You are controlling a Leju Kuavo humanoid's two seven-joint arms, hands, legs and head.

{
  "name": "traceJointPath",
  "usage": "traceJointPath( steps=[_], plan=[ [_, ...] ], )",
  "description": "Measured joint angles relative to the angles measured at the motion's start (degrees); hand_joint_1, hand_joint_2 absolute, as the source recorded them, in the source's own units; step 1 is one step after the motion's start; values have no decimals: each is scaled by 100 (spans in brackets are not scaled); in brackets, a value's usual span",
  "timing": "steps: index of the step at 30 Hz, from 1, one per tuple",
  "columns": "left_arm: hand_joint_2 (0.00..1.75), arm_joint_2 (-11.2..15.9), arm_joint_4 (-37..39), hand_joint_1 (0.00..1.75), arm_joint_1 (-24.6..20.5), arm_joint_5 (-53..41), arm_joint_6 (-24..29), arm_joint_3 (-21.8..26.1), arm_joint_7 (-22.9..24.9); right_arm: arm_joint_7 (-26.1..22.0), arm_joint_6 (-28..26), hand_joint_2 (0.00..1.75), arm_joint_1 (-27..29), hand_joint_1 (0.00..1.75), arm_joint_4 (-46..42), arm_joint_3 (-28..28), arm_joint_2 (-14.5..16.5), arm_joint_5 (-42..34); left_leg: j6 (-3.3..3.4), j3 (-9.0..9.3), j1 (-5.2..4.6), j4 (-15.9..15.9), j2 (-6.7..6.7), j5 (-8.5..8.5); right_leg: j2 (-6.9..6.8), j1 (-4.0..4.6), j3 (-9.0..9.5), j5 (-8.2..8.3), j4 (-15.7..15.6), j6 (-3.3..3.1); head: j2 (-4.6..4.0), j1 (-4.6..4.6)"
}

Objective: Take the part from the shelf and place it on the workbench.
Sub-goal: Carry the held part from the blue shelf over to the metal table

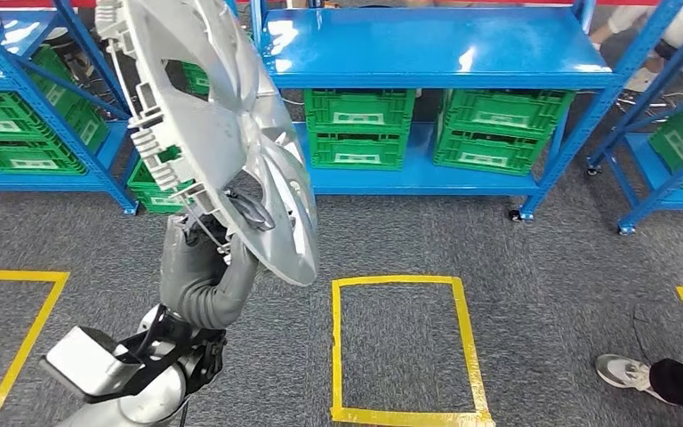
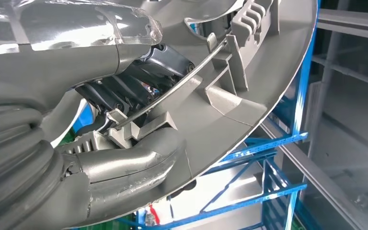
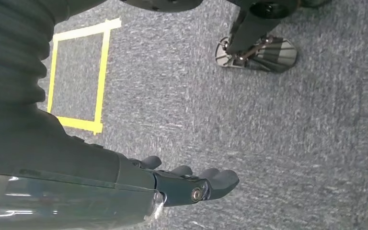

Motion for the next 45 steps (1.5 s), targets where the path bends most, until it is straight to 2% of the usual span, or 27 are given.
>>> traceJointPath(
  steps=[2, 4, 6, 7, 10, 11, 12, 14, 16, 17, 18, 19, 20, 22, 23, 26, 28, 30, 32, 33, 34, 35, 37, 39, 42, 43, 45],
  plan=[
    [175, 2, 23, 175, 20, -1, 48, 3, -22, -18, 9, 175, 33, 0, 0, 1, 2, -6, 10, 29, -8, 222, 0, 76, 1, 25, -95, 36, 57, -8, 0, -60],
    [175, 3, 34, 175, 34, -2, 78, 6, -33, -25, 12, 175, 51, 0, 0, 1, 2, -10, 22, 122, -15, 151, 0, 203, 3, 33, -141, 45, 92, -7, 0, -91],
    [175, 3, 35, 175, 36, -2, 82, 7, -36, -27, 13, 175, 53, 0, 0, 0, 2, -12, 25, 149, -16, 112, 0, 225, 3, 34, -147, 46, 98, -7, 0, -97],
    [175, 3, 36, 175, 40, -3, 87, 9, -40, -31, 13, 175, 57, 0, 1, -1, 2, -17, 35, 244, -21, -22, 0, 278, 4, 37, -161, 45, 113, -7, 0, -118],
    [175, 21, 28, 175, 57, -40, 125, 56, -79, -54, 13, 175, 56, 0, 2, -1, -8, -36, 159, 935, -71, -1062, 9, 347, 3, 62, -269, 52, 235, 46, 0, -240],
    [175, 28, 23, 175, 61, -54, 137, 81, -90, -60, 12, 175, 50, 0, 2, -1, -19, -37, 202, 1082, -64, -1324, 13, 330, 4, 70, -305, 48, 273, 77, 0, -268],
    [175, 33, 18, 175, 65, -61, 146, 101, -93, -62, 13, 175, 49, 0, 2, 0, -26, -37, 225, 1080, -49, -1382, 14, 344, 8, 68, -331, 21, 316, 117, 0, -270],
    [175, 38, 15, 175, 67, -62, 152, 125, -93, -63, 16, 175, 44, 0, 1, 0, -38, -35, 273, 1076, -4, -1443, 17, 379, 17, 45, -484, -225, 658, 201, 0, -224],
    [175, 45, 15, 175, 73, -66, 155, 136, -93, -69, 21, 175, 38, 0, 1, 0, -39, -35, 302, 1049, 2, -1445, 21, 402, 18, -21, -783, -616, 1396, 291, 0, -125],
    [175, 49, 15, 175, 78, -70, 156, 137, -92, -76, 22, 175, 40, 0, 1, 0, -40, -36, 303, 1038, 4, -1442, 18, 410, 18, -55, -916, -745, 1734, 326, 0, -84],
    [175, 52, 15, 175, 86, -74, 156, 137, -89, -88, 22, 175, 43, 0, 2, -1, -41, -36, 299, 1031, 8, -1440, 15, 416, 17, -85, -969, -760, 1897, 351, 0, -50],
    [175, 54, 15, 175, 93, -79, 156, 137, -84, -100, 22, 175, 42, 0, 2, -1, -42, -34, 291, 1029, 12, -1437, 11, 422, 16, -108, -928, -666, 1845, 369, 0, -25],
    [175, 56, 15, 175, 99, -85, 156, 137, -79, -109, 22, 175, 35, 0, 2, 0, -43, -30, 278, 1031, 19, -1434, 6, 426, 16, -129, -788, -472, 1570, 379, 0, -5],
    [175, 58, 11, 175, 101, -104, 156, 137, -71, -120, 20, 175, 13, 0, 1, 1, -47, -16, 233, 1030, 23, -1425, -1, 429, 27, -147, -409, -86, 770, 381, 1, 21],
    [175, 59, 8, 175, 100, -117, 156, 138, -68, -122, 17, 175, 6, 0, 0, 1, -49, -7, 198, 1014, 21, -1418, -4, 437, 35, -145, -273, 11, 469, 364, 1, 33],
    [175, 62, -1, 175, 102, -146, 156, 140, -55, -123, 8, 175, -3, 0, 1, 1, -55, 13, 85, 942, 15, -1417, -13, 492, 44, -123, -222, 3, 260, 271, 0, 51],
    [175, 65, -3, 175, 107, -154, 156, 143, -44, -123, 5, 175, 0, 0, 2, 1, -54, 17, 29, 883, 29, -1324, -8, 413, 23, -129, -230, 42, 214, 191, 0, 39],
    [175, 68, -10, 175, 109, -161, 156, 146, -43, -123, 4, 175, -3, 0, 2, 1, -54, 20, 5, 663, 40, -817, -1, 80, 2, -125, -233, 82, 178, 122, 0, -7],
    [175, 73, -15, 175, 115, -164, 156, 146, -43, -123, 3, 175, -1, 0, 2, 1, -61, 20, -8, 327, 38, -49, -1, -279, -9, -92, -252, 91, 186, 92, 0, -68],
    [175, 76, -14, 175, 120, -165, 157, 146, -43, -123, 4, 175, 3, 0, 2, 1, -63, 21, -7, 227, 37, 180, -1, -334, -15, -73, -262, 92, 198, 83, 0, -89],
    [175, 80, -14, 175, 126, -166, 161, 146, -43, -123, 4, 175, 5, 0, 2, 1, -63, 24, 3, 225, 34, 200, 1, -274, -19, -56, -272, 89, 216, 78, 0, -103],
    [175, 81, -14, 175, 129, -168, 165, 146, -43, -123, 4, 175, 6, 0, 2, 1, -63, 27, 22, 335, 28, -3, 8, -116, -21, -44, -280, 84, 238, 76, 0, -115],
    [175, 81, -15, 175, 131, -171, 169, 146, -43, -123, 4, 175, 2, 0, 2, 1, -63, 32, 80, 717, -4, -725, 70, 238, -23, -22, -294, 57, 294, 94, 0, -140],
    [175, 81, -22, 175, 132, -175, 169, 146, -43, -123, 3, 175, -1, 0, 2, 1, -63, 37, 131, 940, -39, -1193, 123, 354, -30, -3, -334, 37, 353, 136, 0, -141],
    [175, 87, -30, 175, 140, -180, 169, 149, -39, -123, -2, 175, 3, 0, 2, 1, -63, 52, 200, 921, -46, -1267, 88, 361, -58, -11, -384, 39, 380, 210, 0, -94],
    [175, 89, -32, 175, 139, -184, 170, 150, -37, -123, -4, 175, 5, 0, 1, 2, -61, 59, 231, 915, -35, -1280, 72, 381, -54, -18, -410, -21, 439, 243, 0, -77],
    [175, 90, -39, 175, 138, -201, 173, 150, -33, -122, -7, 175, 3, 0, 0, 3, -57, 71, 284, 901, -12, -1300, 47, 415, -34, -39, -584, -327, 874, 316, 0, -16]
  ],
)
